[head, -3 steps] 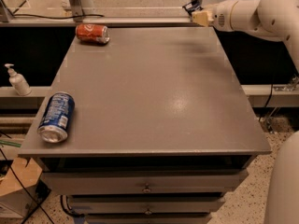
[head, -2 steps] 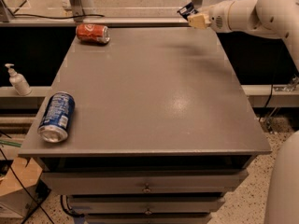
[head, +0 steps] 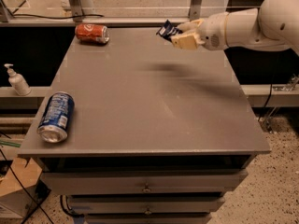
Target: Move rxbar blueberry near pepsi can
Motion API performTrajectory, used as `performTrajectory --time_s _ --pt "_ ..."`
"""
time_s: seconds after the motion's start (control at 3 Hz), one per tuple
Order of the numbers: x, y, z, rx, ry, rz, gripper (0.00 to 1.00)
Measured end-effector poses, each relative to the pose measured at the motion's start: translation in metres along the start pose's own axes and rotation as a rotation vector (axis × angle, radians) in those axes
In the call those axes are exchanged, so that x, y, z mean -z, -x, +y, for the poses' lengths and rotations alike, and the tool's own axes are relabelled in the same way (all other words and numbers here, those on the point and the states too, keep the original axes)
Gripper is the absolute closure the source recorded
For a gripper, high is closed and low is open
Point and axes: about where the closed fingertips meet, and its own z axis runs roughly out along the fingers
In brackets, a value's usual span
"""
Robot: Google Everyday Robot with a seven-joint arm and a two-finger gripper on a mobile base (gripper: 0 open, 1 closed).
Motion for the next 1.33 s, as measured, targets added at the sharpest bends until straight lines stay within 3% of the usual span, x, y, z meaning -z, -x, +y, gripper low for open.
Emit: performTrajectory --time_s 0.33,0.67,1.0,1.33 --pt "-0.017 -0.015 0.024 -0.017 0.055 0.013 1.00" --pt "-0.016 -0.013 0.023 -0.015 0.052 0.012 1.00" --pt "-0.028 -0.012 0.049 0.030 0.121 0.060 1.00" --pt "-0.038 -0.011 0.104 0.100 0.250 0.106 1.00"
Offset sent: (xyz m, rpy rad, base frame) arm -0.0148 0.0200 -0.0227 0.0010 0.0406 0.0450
